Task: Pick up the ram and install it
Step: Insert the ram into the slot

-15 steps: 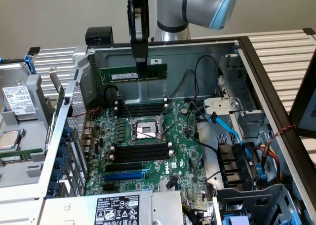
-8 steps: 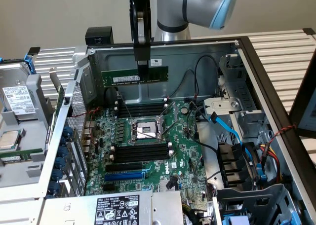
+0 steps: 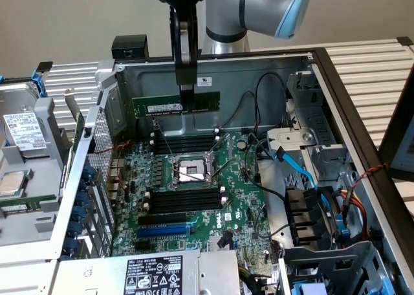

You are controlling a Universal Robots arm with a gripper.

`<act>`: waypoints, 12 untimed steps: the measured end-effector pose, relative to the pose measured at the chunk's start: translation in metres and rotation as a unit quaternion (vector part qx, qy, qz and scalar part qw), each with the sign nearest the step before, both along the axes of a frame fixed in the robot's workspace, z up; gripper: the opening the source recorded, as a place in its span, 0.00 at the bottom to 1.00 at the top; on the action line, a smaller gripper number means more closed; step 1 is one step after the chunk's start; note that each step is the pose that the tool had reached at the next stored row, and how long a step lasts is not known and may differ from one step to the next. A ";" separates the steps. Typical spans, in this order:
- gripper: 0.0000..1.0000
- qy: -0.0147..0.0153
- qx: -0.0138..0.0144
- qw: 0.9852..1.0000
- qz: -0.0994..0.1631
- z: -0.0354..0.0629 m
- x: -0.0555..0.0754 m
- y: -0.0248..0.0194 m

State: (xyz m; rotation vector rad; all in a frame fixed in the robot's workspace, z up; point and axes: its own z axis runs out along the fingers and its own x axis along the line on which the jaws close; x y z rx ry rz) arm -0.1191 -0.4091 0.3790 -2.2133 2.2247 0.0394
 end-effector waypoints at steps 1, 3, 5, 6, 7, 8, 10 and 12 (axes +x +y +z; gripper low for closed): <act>0.13 0.000 0.000 1.000 0.001 -0.0008 0.000 -0.0002; 0.13 0.001 0.000 1.000 0.002 -0.0016 0.000 -0.0009; 0.13 0.002 0.000 1.000 0.002 -0.0024 0.000 -0.0019; 0.13 0.002 0.000 1.000 0.002 -0.0030 0.000 -0.0025; 0.13 0.002 0.000 1.000 0.002 -0.0040 0.000 -0.0029; 0.13 0.002 0.000 1.000 0.002 -0.0049 0.000 -0.0030; 0.13 0.002 -0.001 1.000 0.002 -0.0075 0.000 -0.0031; 0.13 0.002 -0.002 1.000 0.002 -0.0108 0.000 -0.0031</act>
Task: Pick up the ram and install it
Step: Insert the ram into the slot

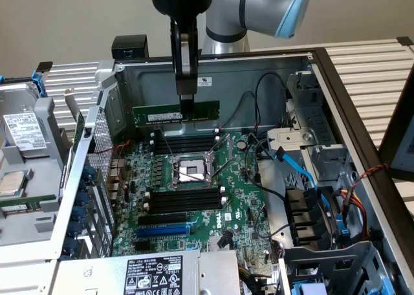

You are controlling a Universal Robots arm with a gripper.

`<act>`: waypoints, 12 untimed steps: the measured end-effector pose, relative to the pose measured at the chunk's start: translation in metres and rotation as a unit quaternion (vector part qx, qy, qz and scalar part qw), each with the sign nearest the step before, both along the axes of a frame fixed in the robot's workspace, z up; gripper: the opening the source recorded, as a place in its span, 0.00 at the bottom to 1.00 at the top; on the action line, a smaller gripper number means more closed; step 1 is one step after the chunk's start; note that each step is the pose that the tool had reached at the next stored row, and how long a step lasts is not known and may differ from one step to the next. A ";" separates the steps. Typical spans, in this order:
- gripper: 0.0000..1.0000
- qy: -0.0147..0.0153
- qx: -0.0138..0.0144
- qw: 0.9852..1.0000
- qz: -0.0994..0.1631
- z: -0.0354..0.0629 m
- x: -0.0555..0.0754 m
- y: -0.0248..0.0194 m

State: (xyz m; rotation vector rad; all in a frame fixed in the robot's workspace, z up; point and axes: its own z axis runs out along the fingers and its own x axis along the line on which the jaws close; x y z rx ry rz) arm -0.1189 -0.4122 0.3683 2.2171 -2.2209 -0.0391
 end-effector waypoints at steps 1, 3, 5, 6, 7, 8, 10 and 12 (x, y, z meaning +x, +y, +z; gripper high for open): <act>0.13 0.000 0.000 1.000 0.000 -0.0018 0.000 0.0000; 0.13 0.000 0.000 1.000 0.000 -0.0054 0.000 0.0002; 0.13 0.002 0.000 1.000 0.000 -0.0089 0.000 0.0015; 0.13 0.003 0.000 1.000 0.000 -0.0105 0.000 0.0028; 0.13 0.004 0.000 1.000 0.000 -0.0121 0.000 0.0042; 0.13 0.005 0.000 1.000 -0.001 -0.0132 0.000 0.0056; 0.13 0.006 0.000 1.000 -0.001 -0.0154 0.000 0.0085; 0.13 0.006 0.000 1.000 -0.001 -0.0178 0.000 0.0096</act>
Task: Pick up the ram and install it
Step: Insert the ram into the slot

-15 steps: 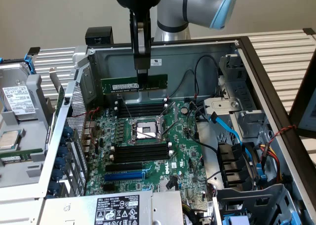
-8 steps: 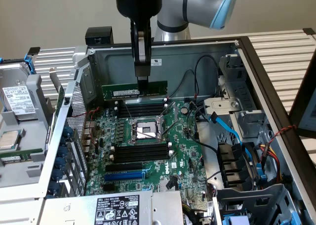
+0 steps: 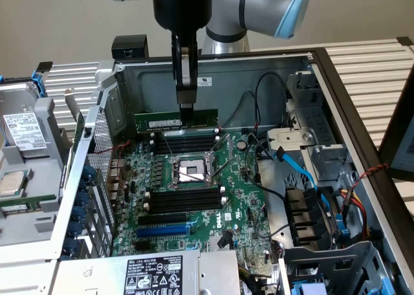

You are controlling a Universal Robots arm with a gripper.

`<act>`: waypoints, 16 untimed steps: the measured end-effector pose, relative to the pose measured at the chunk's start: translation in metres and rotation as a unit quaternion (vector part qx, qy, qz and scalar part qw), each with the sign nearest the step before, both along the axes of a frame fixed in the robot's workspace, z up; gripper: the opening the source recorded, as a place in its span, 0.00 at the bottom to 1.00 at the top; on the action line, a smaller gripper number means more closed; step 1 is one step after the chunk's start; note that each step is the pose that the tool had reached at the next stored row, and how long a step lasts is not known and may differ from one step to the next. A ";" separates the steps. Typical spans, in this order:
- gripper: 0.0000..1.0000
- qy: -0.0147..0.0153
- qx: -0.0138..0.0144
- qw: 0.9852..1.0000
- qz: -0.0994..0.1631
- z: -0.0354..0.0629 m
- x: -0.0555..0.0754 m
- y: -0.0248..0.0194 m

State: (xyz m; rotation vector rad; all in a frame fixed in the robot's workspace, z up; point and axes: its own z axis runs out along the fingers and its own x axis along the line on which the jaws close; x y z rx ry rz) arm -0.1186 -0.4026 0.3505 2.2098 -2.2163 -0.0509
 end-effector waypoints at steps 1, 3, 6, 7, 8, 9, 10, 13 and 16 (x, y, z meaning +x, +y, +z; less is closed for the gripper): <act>0.13 0.000 0.000 1.000 0.000 -0.0015 0.000 0.0000; 0.13 0.000 -0.001 1.000 0.000 -0.0041 0.000 0.0000; 0.13 0.000 -0.004 1.000 0.000 -0.0071 0.000 0.0001; 0.13 0.000 -0.005 1.000 0.000 -0.0076 0.000 0.0001; 0.13 -0.001 -0.007 1.000 0.000 -0.0081 0.000 0.0001; 0.13 -0.002 -0.008 1.000 0.000 -0.0085 0.000 0.0000; 0.13 -0.003 -0.009 1.000 0.000 -0.0091 0.000 0.0000; 0.13 -0.007 -0.015 1.000 0.000 -0.0109 0.000 0.0000; 0.13 -0.009 -0.017 1.000 0.000 -0.0140 0.000 0.0000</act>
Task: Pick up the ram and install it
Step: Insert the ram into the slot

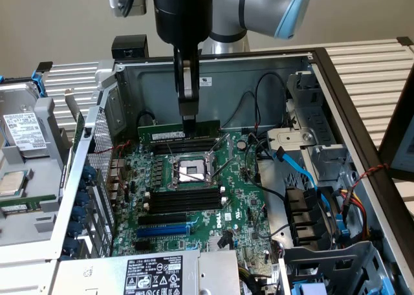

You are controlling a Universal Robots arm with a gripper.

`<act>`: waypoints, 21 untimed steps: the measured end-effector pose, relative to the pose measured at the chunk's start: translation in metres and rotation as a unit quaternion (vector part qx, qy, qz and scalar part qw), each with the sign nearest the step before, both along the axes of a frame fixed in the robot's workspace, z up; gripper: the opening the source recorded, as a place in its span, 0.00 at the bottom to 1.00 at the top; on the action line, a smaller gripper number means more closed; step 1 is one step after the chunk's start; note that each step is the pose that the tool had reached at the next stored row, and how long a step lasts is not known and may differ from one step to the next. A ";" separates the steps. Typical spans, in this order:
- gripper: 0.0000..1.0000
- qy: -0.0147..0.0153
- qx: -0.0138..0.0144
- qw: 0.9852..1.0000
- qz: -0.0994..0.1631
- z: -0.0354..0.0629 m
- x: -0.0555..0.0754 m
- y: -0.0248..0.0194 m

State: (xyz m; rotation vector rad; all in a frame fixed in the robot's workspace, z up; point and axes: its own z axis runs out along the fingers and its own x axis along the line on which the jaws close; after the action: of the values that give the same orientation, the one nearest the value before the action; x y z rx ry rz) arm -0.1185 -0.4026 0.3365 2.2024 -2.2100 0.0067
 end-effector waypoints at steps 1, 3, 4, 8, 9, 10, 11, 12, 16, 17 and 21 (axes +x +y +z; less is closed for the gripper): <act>0.13 0.000 0.000 1.000 0.000 -0.0015 0.000 0.0000; 0.13 0.000 0.000 1.000 -0.001 -0.0047 0.000 0.0002; 0.13 0.000 0.000 1.000 -0.001 -0.0061 0.000 0.0008; 0.13 0.000 -0.003 1.000 -0.002 -0.0109 0.000 0.0056; 0.13 0.000 -0.005 1.000 -0.002 -0.0119 0.000 0.0057; 0.13 0.000 -0.006 1.000 -0.002 -0.0128 0.001 0.0057; 0.13 0.000 -0.007 1.000 -0.002 -0.0138 0.001 0.0057; 0.13 0.000 -0.008 1.000 -0.003 -0.0150 0.001 0.0057; 0.13 0.000 -0.008 1.000 -0.003 -0.0220 0.004 0.0055; 0.13 0.000 -0.008 1.000 -0.003 -0.0238 0.005 0.0055; 0.13 0.000 -0.008 1.000 -0.004 -0.0312 0.005 0.0048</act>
State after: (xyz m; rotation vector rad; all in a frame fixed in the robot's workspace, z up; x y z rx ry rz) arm -0.1138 -0.3978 0.3053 2.1861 -2.2106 0.0252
